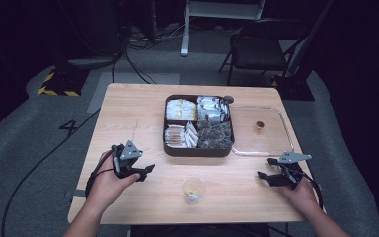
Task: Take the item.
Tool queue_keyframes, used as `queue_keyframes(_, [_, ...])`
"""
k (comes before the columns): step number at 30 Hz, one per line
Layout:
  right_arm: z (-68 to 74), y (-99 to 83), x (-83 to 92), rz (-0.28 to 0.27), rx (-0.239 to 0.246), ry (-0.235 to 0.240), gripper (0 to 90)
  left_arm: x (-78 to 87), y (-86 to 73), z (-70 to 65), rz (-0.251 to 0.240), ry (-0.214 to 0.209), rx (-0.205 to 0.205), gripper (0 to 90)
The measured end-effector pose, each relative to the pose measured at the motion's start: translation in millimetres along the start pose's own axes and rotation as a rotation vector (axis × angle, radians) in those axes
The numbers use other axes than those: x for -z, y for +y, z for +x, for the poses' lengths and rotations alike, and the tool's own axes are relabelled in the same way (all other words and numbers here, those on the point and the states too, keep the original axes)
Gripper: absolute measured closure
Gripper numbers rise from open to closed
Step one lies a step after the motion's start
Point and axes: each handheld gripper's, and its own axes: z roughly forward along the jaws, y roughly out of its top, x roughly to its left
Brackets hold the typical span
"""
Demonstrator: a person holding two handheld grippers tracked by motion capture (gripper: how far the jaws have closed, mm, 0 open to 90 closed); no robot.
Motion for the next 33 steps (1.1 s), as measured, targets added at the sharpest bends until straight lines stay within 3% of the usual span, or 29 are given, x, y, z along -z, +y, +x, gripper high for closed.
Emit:
queue_keyframes(4, [-0.2,0.1,-0.2,-0.001,-0.001,0.002,22.7,-9.2,-20.6,18.6,0.042,0.007,-0.001,32.3])
queue_keyframes(9, [-0.1,0.1,-0.2,0.000,-0.001,0.002,22.7,-14.8,-33.4,28.3,0.068,-0.003,-0.012,30.8])
queue_keyframes(17, [-0.2,0.1,-0.2,0.000,-0.001,0.002,22.7,-24.5,-56.2,42.6,0.117,-0.003,0.054,29.0])
queue_keyframes(20, [-0.2,0.1,-0.2,-0.001,-0.001,0.002,22.7,-27.3,-59.5,44.1,0.135,0.003,0.060,28.7])
queue_keyframes(25, [-0.2,0.1,-0.2,0.000,-0.001,0.002,22.7,-29.8,-62.1,44.7,0.108,0.008,0.066,23.8])
queue_keyframes(27, [-0.2,0.1,-0.2,-0.001,-0.001,0.002,22.7,-34.6,-66.8,44.0,0.062,0.007,0.055,15.0])
queue_keyframes(28, [-0.2,0.1,-0.2,-0.001,-0.001,0.002,22.7,-34.6,-66.8,44.0,0.062,0.007,0.055,10.2])
queue_keyframes(33, [-0.2,0.0,-0.2,0.000,-0.001,0.002,22.7,-36.5,-67.8,41.6,0.051,0.028,0.069,7.7])
